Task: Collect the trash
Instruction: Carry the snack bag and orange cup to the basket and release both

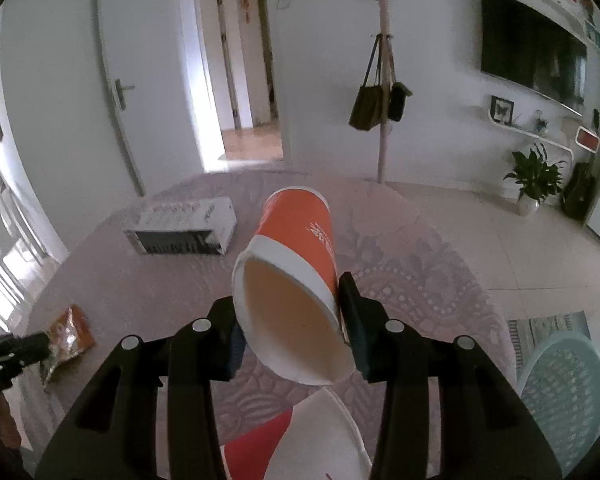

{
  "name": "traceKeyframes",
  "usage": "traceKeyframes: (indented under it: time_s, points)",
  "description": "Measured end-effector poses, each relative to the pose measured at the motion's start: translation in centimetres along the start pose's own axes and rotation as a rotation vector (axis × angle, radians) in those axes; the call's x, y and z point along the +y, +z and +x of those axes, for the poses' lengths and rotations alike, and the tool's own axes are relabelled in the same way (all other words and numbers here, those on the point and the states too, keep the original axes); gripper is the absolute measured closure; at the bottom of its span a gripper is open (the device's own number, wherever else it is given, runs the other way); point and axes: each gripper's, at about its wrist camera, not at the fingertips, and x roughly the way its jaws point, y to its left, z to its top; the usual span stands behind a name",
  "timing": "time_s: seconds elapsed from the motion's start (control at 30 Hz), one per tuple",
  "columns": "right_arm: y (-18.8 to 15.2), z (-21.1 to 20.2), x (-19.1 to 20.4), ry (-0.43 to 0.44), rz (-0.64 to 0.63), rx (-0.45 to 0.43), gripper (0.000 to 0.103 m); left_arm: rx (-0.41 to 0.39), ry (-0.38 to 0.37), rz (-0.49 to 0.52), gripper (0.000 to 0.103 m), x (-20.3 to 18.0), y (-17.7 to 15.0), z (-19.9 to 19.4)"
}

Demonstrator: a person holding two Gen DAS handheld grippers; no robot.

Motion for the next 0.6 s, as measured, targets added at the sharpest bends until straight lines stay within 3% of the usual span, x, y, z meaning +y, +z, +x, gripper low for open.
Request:
traceKeyframes:
  time_s: [0.1, 0.17, 0.3, 0.53, 0.6]
  points:
    - [0.0, -1.6, -0.3, 0.009, 0.028, -0.035, 0.064, -0.034, 0.014, -0.023, 0.023, 1.8, 0.2, -1.5]
    - [-0.1, -2.5, -0.3, 0.016, 0.037, -0.052, 0.064, 0.01, -0.006, -0.006, 0.019, 2.3, 0.1, -1.1]
    - [-0.3, -4.1, -0.3, 0.019, 0.047, -0.072, 0.064, 0.099, 0.012, 0.014, 0.022, 2.3, -0.4, 1.2]
    - [-0.5, -6.2, 0.1, 0.022, 0.055, -0.1, 0.064, 0.115, 0.193, 0.191, 0.032, -1.5, -1.7, 2.5]
    - [-0.4, -7.0, 0.0, 0.024, 0.062, -0.118, 0.064, 0.1, 0.22, 0.217, 0.052, -2.1, -1.9, 2.5]
